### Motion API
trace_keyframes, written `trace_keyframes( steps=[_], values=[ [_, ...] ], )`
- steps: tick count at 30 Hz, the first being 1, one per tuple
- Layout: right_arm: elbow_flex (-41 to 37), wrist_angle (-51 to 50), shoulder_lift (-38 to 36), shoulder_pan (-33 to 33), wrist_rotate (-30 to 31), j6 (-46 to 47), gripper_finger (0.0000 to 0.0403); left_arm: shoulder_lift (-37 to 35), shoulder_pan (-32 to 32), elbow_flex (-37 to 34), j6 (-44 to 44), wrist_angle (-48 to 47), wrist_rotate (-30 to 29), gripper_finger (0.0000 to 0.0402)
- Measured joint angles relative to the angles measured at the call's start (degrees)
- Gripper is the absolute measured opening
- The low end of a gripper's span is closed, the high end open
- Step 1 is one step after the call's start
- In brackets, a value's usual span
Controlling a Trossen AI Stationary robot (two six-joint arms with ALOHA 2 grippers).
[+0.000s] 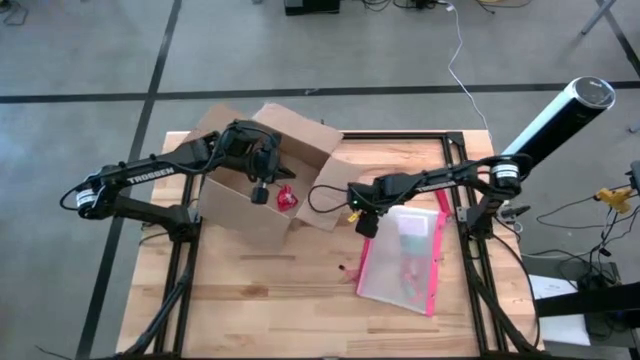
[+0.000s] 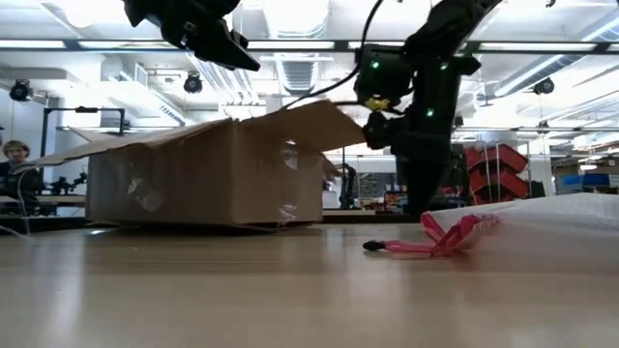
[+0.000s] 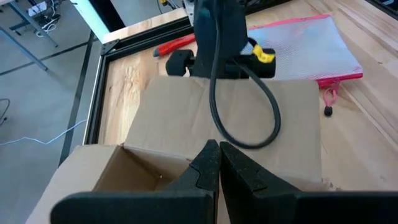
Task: Unpack boxes
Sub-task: Put the red candy into the zip bag
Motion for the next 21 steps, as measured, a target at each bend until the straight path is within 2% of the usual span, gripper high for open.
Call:
trace_keyframes(
  steps=[8, 21],
  values=[
    [6.0, -11.0, 3.4, 0.0, 0.1, -0.9, 0.0155, 0.0, 0.0, 0.0, -0.2, 0.0, 0.0, 0.0],
    [8.2, -18.6, -0.6, 0.0, -0.9, 0.3, 0.0128, 0.0, 0.0, 0.0, 0.2, 0.0, 0.0, 0.0]
  ],
)
